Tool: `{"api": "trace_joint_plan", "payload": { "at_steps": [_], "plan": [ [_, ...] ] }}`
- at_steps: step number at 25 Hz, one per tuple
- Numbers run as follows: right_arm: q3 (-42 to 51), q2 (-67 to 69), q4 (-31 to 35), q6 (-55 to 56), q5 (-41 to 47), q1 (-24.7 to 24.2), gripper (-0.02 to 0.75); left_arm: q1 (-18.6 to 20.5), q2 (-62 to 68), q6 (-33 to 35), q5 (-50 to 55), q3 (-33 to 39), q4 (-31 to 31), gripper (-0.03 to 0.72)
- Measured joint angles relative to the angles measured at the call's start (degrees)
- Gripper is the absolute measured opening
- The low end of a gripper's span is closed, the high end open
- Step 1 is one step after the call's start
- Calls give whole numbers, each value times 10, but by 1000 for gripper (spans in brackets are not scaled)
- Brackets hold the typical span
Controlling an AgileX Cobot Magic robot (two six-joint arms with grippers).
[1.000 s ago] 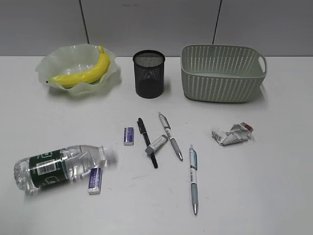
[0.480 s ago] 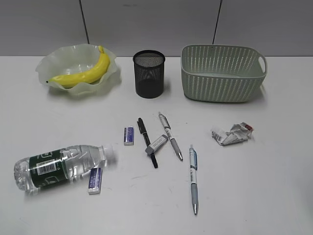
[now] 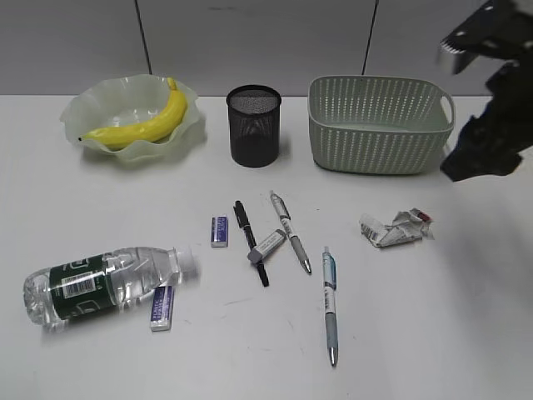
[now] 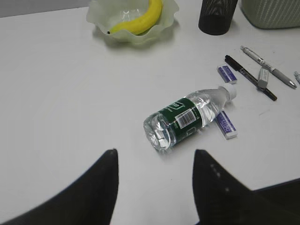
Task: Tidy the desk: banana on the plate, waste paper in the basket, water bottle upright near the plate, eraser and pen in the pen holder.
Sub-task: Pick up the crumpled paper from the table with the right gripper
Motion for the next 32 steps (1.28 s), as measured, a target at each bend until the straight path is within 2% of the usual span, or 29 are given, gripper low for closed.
{"api": "trace_joint_plan", "payload": {
  "at_steps": [5,12,20,23,27,29,32],
  "plan": [
    [-82,164,-71,23,14,75,594,0,0,0,0,0,0,382],
    [-150,298,-99,75,54,83,597,0,-34,0,0,0,0,382],
    [-183,363,-128,102,67,83,580,0,-57,0,1,0,-1,382],
    [-183,372,-128,103,75,83,489,0,-57,0,1,0,-1,382],
    [-190,372,-125,103,96,83,192,0,-58,0,1,0,-1,382],
    [-201,372,-114,103,117,83,75,0,-58,0,1,0,-1,382],
    [-226,368,-81,103,151,83,68,0,-58,0,1,0,-1,382]
  ]
}}
